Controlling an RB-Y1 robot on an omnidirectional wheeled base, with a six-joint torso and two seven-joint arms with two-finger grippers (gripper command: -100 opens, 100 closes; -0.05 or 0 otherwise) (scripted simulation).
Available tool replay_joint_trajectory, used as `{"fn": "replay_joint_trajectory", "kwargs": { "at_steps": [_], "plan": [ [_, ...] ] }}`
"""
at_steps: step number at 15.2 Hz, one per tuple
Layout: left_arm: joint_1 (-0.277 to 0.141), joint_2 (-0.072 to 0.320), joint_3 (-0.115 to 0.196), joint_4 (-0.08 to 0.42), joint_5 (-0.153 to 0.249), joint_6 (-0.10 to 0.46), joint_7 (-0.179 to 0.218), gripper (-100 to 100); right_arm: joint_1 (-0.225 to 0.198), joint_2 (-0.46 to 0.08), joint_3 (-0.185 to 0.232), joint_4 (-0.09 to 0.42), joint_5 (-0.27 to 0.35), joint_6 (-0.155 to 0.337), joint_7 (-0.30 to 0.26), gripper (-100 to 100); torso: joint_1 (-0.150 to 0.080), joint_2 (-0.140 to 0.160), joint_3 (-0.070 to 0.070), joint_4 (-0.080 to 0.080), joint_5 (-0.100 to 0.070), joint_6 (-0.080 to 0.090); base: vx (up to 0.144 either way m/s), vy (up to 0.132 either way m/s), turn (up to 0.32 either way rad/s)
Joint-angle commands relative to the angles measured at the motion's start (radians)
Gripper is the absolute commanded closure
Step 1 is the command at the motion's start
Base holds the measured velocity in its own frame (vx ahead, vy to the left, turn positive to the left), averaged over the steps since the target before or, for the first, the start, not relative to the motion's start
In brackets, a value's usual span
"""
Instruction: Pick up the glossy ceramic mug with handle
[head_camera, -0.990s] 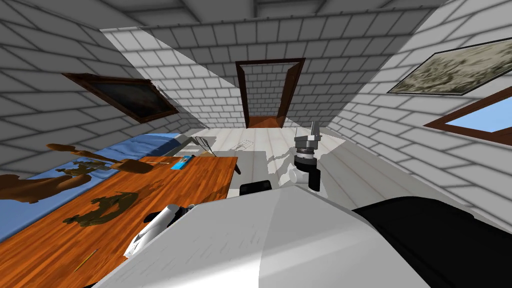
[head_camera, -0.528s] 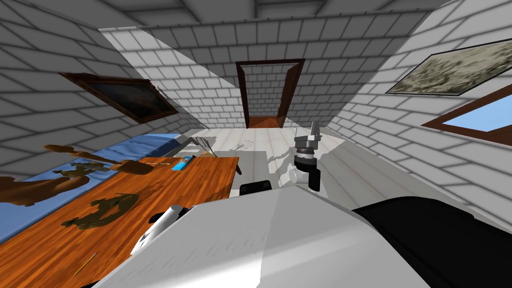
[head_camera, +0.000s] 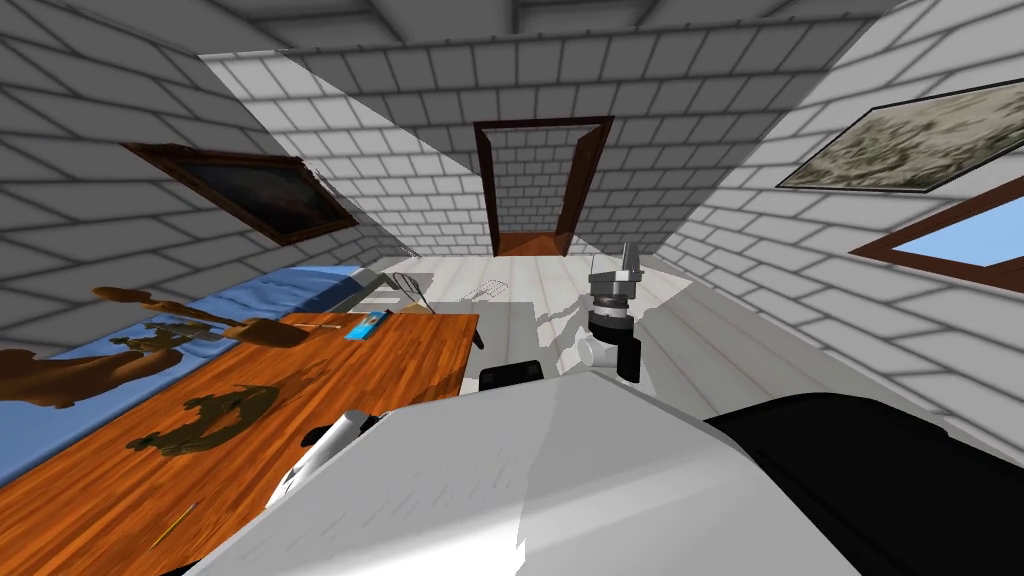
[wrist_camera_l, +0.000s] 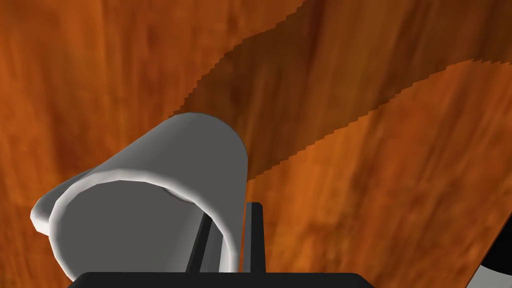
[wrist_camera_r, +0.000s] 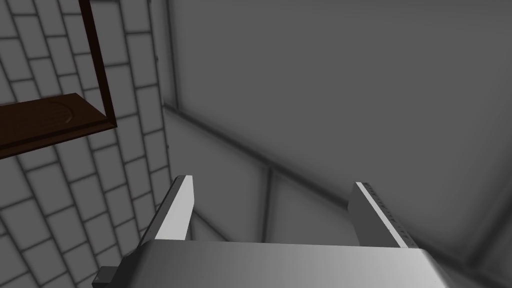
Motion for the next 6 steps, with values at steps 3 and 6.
{"fn": "replay_joint_trajectory", "kwargs": {
  "at_steps": [3,6],
  "plan": [
    [0.007,0.013,0.005,-0.031,0.001,0.034,0.006,100,0.000,0.000,0.000,0.000,0.000,0.000,0.000,0,-0.002,0.001,0.000,0.000,-0.001,0.000,-0.018,-0.042,-0.054],
    [0.005,0.023,0.009,-0.031,0.005,0.046,0.006,100,0.000,0.000,0.000,0.000,0.000,0.000,0.000,0,-0.003,0.002,0.001,0.000,-0.002,-0.001,-0.021,-0.037,-0.020]
  ]
}}
